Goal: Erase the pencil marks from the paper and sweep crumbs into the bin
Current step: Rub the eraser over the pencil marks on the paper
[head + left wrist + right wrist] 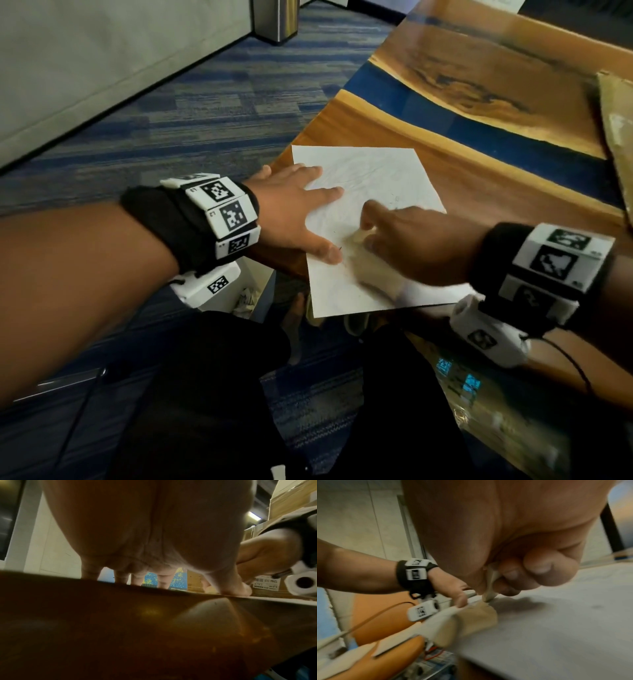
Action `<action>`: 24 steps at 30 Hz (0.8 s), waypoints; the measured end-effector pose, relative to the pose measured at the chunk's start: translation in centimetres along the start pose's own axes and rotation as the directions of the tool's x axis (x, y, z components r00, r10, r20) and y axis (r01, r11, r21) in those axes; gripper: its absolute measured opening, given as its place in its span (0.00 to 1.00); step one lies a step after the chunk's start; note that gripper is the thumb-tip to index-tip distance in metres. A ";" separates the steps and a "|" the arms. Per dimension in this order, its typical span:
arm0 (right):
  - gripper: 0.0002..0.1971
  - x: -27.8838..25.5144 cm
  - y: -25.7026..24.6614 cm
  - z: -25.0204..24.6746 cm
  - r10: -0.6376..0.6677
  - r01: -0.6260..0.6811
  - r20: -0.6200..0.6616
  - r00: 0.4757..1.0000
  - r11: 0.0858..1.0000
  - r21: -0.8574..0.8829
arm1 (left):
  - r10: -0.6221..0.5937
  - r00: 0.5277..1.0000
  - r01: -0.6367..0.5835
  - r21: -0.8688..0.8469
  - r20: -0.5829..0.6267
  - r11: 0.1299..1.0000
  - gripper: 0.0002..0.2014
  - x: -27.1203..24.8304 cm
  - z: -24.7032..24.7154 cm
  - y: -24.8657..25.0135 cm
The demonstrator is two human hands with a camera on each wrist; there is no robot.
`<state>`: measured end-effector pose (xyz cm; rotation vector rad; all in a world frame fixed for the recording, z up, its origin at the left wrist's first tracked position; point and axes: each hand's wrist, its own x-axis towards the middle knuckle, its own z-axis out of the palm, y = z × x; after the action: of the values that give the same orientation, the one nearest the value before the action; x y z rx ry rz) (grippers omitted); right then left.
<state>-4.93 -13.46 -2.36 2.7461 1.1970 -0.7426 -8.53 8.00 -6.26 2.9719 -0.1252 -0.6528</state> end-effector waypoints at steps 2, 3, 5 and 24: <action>0.11 -0.3 -0.8 0.6 -0.091 0.091 0.043 0.995 0.996 -0.008 | 0.011 1.000 -0.011 0.009 0.021 1.000 0.63 0.1 -0.1 0.0; 0.11 0.0 -0.5 0.3 -0.078 0.078 0.032 0.996 0.997 -0.021 | 0.012 1.000 -0.012 0.008 0.026 1.000 0.63 0.2 -0.2 0.0; 0.11 1.1 1.1 -0.7 0.038 -0.040 -0.030 0.999 0.998 -0.050 | 0.015 1.000 -0.016 0.009 0.027 1.000 0.64 0.2 -0.3 -0.1; 0.12 1.8 2.2 -0.9 -0.045 0.043 -0.006 0.999 0.986 -0.164 | 0.045 0.998 -0.048 0.059 0.047 0.997 0.63 0.0 -0.6 0.1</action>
<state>-1.98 -13.58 -2.65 2.6016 1.2637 -0.6055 -8.26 7.98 -5.72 3.0022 -0.2206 -0.7244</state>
